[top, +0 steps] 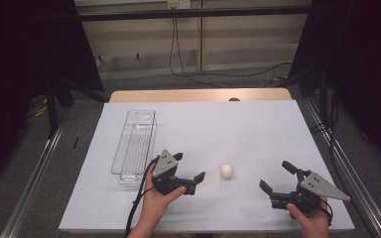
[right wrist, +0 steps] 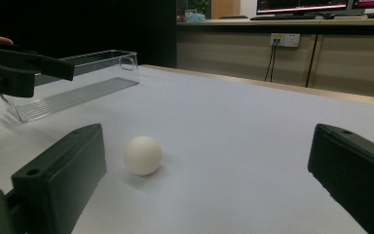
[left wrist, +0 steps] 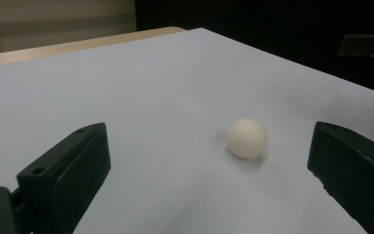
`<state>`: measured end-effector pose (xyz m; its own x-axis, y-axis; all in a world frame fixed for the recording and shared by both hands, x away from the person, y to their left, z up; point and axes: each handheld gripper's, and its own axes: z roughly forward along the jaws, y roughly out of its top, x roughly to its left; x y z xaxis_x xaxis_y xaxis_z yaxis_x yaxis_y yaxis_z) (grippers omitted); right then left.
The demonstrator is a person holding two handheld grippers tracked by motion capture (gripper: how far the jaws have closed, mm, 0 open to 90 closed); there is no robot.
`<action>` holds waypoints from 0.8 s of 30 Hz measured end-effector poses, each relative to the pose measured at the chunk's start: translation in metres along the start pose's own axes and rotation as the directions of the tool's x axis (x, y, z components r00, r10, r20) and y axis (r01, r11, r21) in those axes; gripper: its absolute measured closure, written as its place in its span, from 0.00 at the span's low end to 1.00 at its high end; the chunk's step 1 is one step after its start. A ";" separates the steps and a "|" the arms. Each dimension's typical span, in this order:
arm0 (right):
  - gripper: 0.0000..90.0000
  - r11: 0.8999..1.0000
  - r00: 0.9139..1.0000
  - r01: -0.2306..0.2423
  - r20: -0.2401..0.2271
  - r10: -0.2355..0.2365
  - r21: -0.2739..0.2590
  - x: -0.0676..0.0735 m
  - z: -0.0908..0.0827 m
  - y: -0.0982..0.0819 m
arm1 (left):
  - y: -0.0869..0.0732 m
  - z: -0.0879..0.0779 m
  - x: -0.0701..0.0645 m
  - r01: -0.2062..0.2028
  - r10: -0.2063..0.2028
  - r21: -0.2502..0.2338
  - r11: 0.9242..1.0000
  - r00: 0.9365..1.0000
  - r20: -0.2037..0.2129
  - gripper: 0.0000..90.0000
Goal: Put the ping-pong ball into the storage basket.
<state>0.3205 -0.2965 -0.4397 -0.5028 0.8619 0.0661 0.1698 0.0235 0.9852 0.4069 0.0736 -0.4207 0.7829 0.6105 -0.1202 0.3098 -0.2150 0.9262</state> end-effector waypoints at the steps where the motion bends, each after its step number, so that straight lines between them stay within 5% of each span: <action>1: 0.00 1.000 1.000 -0.001 0.002 0.001 -0.002 0.000 0.000 0.000 | 0.000 0.000 0.000 -0.009 0.009 0.005 1.000 1.000 0.001 0.02; 24: 0.00 1.000 1.000 0.000 0.003 0.000 0.001 0.001 0.000 0.000 | 0.001 0.009 -0.003 0.009 -0.010 0.021 1.000 1.000 0.012 0.02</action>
<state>0.3200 -0.2961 -0.4395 -0.5006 0.8632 0.0659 0.1708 0.0239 0.9850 0.4097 0.0646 -0.4231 0.7864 0.6031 -0.1334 0.3282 -0.2250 0.9174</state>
